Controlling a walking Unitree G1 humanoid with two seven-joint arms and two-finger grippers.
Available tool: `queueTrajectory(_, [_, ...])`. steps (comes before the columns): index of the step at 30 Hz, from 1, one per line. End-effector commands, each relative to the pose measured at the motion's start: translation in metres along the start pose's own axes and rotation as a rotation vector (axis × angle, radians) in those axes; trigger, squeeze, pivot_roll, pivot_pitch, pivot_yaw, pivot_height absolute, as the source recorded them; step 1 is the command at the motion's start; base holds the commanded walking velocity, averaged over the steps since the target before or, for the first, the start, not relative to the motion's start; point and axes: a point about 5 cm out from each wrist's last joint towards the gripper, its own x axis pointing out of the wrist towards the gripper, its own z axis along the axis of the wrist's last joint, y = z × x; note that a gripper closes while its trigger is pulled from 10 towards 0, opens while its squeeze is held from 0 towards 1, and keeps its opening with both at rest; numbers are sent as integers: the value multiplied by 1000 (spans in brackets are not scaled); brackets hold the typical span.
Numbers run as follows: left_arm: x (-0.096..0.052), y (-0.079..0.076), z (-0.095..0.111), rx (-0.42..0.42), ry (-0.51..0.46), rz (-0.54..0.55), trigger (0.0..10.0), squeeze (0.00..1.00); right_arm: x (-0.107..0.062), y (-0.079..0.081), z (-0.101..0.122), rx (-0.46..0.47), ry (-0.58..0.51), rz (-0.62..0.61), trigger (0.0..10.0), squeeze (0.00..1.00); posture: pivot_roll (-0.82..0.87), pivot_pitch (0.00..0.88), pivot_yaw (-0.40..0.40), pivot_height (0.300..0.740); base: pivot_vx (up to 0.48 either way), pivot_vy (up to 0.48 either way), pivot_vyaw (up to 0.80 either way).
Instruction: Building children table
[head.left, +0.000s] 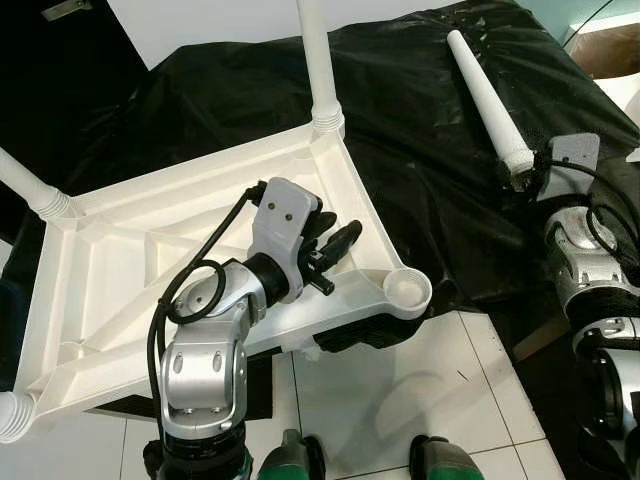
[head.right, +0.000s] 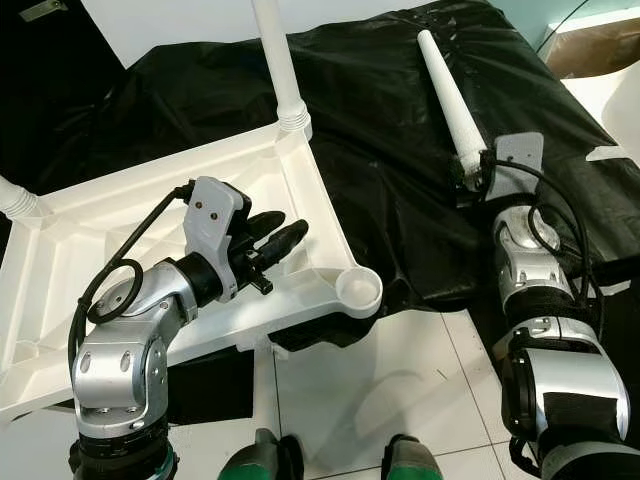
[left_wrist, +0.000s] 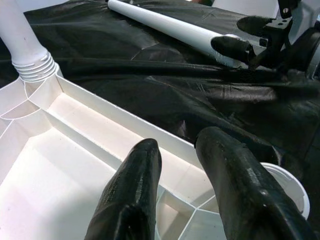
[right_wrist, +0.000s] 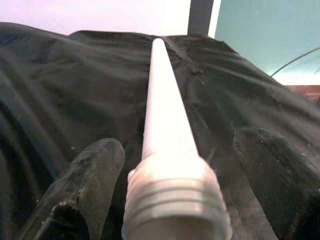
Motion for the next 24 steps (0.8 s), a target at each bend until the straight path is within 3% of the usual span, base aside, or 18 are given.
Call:
queueTrajectory(1, [-4, 5, 2, 6, -7, 123, 10000, 0, 0, 3, 0, -29, 0, 18, 10000, 0, 92, 158, 127, 740, 0, 0, 0])
queueTrajectory(10, [-4, 6, 3, 8, -10, 128, 10000, 0, 3, 8, -7, -18, 73, 46, 10000, 0, 92, 155, 127, 740, 0, 0, 0])
queueTrajectory(19, [-3, 6, 3, 7, -12, 125, 10000, 0, 17, 18, 21, 108, -45, 115, 10000, 0, 96, 156, 125, 740, 0, 0, 0])
queueTrajectory(24, [-4, 7, 3, 8, -13, 134, 10000, 0, 18, 24, 15, 122, -6, 125, 10000, 0, 101, 157, 122, 740, 0, 0, 0])
